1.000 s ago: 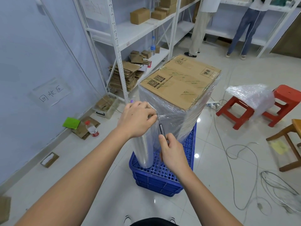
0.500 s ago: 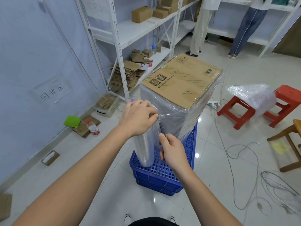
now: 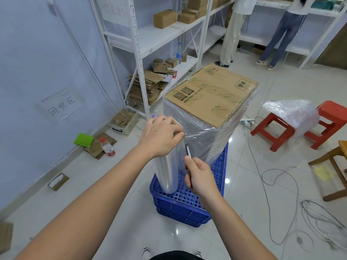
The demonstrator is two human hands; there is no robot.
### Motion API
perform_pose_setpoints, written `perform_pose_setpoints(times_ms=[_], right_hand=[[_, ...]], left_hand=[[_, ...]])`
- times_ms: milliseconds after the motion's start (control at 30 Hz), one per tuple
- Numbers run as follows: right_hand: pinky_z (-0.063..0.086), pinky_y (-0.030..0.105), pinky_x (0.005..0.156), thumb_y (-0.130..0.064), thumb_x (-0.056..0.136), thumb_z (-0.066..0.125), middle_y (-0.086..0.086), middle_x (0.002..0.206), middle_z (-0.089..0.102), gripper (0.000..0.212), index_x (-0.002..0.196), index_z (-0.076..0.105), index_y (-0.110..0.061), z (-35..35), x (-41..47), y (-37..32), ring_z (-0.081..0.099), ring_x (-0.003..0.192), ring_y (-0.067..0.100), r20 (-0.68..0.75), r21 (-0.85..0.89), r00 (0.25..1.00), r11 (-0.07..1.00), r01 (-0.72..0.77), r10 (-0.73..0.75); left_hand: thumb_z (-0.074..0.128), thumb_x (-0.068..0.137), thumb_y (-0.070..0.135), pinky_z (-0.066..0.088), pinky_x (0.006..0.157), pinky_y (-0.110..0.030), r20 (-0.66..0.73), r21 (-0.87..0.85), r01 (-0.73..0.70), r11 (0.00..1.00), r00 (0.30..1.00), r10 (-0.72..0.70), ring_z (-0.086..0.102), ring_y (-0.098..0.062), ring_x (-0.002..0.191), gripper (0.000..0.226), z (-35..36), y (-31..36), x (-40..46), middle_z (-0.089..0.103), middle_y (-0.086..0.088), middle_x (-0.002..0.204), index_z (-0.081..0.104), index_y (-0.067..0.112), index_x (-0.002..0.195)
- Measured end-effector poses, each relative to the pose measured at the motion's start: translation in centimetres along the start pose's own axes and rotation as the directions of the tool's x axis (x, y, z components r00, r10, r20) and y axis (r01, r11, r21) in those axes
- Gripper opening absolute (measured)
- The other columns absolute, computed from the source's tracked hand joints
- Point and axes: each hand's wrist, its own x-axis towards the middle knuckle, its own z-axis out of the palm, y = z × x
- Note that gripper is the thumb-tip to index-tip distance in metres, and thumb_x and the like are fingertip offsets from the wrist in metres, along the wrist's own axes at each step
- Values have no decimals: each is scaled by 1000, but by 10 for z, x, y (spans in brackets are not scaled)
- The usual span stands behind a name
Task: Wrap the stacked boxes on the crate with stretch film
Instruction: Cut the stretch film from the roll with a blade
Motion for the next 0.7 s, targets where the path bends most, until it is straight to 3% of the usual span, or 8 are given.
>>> perform_pose_setpoints(times_ms=[700], right_hand=[[27,23,40,-45,100,46,7,53,48,38,85,54,-11,2,6,-10,35,40,12,32,42,997,997,-65,64]], left_hand=[[37,106,53,27,113,-43,20,20,-8,1000,1000,7,45,-14,123,35,-2,-1,-1,55,16,116,69,41,107]])
